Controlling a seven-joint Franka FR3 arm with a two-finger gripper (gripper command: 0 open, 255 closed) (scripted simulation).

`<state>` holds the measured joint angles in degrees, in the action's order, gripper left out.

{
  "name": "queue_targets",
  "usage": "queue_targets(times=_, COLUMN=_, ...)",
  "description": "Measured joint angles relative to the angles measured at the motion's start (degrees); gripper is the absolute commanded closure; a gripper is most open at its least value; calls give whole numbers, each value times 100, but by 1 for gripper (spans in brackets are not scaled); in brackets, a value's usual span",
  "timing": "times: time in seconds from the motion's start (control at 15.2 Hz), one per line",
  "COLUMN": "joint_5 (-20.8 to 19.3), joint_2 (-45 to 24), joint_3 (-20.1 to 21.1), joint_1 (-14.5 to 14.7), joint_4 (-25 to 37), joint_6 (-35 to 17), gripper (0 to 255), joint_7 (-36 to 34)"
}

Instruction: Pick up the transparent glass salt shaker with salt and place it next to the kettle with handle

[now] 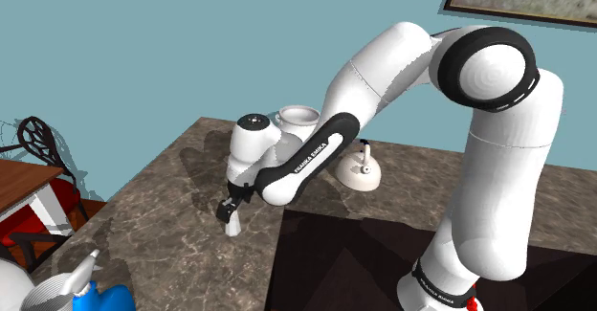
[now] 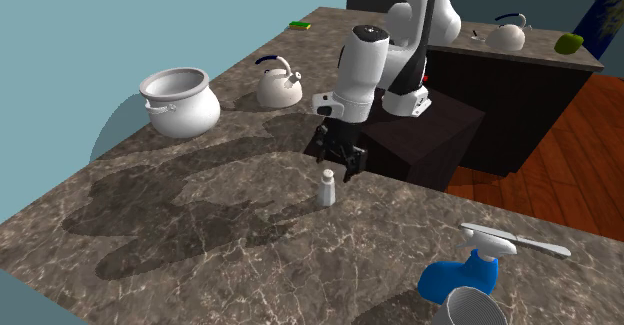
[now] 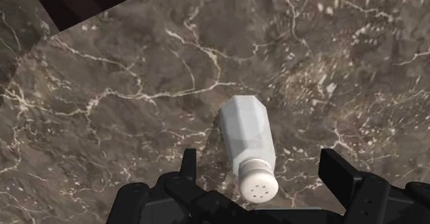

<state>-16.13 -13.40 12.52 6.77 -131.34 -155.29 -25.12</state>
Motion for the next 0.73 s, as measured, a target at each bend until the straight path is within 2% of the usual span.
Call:
queue_targets(times=0.4, joint_5=-325, joint_2=-484, joint_3=-181, joint_1=125, joint_4=143, joint_6=-336, gripper=0, joint_7=-245)
queue_targets(times=0.73, joint_5=-356, joint_2=-544, joint_3=-204, joint_1=139, joint_4=175, joint_6=-365, gripper=0, joint_7=-265)
